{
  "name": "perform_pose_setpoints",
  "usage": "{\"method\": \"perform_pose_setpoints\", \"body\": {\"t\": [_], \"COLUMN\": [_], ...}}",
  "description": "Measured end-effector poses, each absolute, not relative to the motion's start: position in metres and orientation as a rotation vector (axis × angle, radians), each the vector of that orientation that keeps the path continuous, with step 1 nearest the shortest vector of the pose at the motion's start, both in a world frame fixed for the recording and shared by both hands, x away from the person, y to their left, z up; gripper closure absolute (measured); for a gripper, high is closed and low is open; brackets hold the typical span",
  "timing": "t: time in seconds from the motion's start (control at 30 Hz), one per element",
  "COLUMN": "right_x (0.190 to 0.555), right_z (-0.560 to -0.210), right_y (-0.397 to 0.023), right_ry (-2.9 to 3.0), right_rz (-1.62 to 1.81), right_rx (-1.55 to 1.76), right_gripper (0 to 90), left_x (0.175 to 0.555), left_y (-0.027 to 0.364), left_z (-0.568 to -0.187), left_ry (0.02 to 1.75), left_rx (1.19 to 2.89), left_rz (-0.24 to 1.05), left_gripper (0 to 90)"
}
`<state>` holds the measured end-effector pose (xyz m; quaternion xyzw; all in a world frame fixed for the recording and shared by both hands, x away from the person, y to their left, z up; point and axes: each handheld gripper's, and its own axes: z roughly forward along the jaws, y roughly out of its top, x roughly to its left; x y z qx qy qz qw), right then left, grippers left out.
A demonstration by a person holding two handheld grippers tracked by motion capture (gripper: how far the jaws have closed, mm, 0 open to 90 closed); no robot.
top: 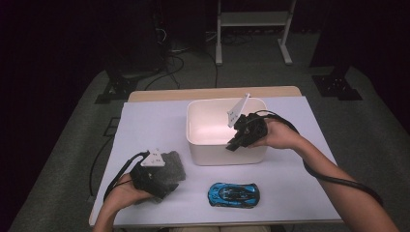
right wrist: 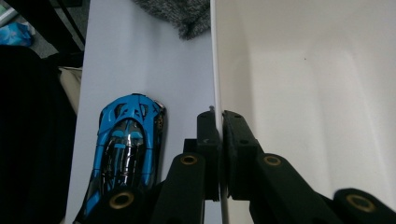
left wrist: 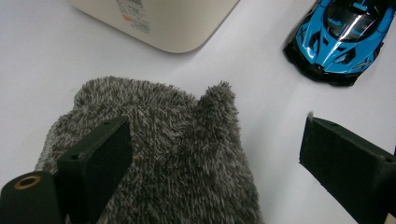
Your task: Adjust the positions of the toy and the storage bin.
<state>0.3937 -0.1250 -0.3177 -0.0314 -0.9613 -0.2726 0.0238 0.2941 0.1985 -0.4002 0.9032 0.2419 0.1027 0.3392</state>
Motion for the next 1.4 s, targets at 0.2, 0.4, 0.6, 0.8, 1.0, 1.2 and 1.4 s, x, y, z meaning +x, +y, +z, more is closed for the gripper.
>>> {"method": "perform_pose_setpoints", "body": {"t": [0.2,0.4,0.6,0.8,1.0,1.2,1.4], "right_x": [0.385,0.379,0.38,0.372,0.357,0.334,0.314], "right_z": [-0.318,-0.317,-0.314,-0.299,-0.288,-0.29,-0.308], "right_y": [-0.124,-0.123,-0.127,-0.136,-0.141,-0.142,-0.143], "right_ry": [-2.968,-2.969,-2.953,-2.933,-2.914,-2.932,-2.926], "right_rz": [-0.838,-0.824,-0.868,-0.97,-1.045,-1.072,-1.098], "right_rx": [-0.092,-0.079,-0.142,-0.164,-0.17,-0.137,-0.112], "right_gripper": [84.9,84.9,65.2,50.1,35.8,24.6,19.6], "left_x": [0.294,0.294,0.293,0.294,0.293,0.291,0.29], "left_y": [0.198,0.198,0.198,0.197,0.198,0.199,0.199], "left_z": [-0.401,-0.401,-0.4,-0.4,-0.4,-0.4,-0.399], "left_ry": [0.626,0.625,0.625,0.623,0.633,0.641,0.638], "left_rx": [2.356,2.354,2.351,2.358,2.349,2.349,2.347], "left_rz": [0.268,0.267,0.268,0.269,0.266,0.272,0.276], "left_gripper": [8.8,8.8,8.8,8.8,8.8,8.8,8.8]}}
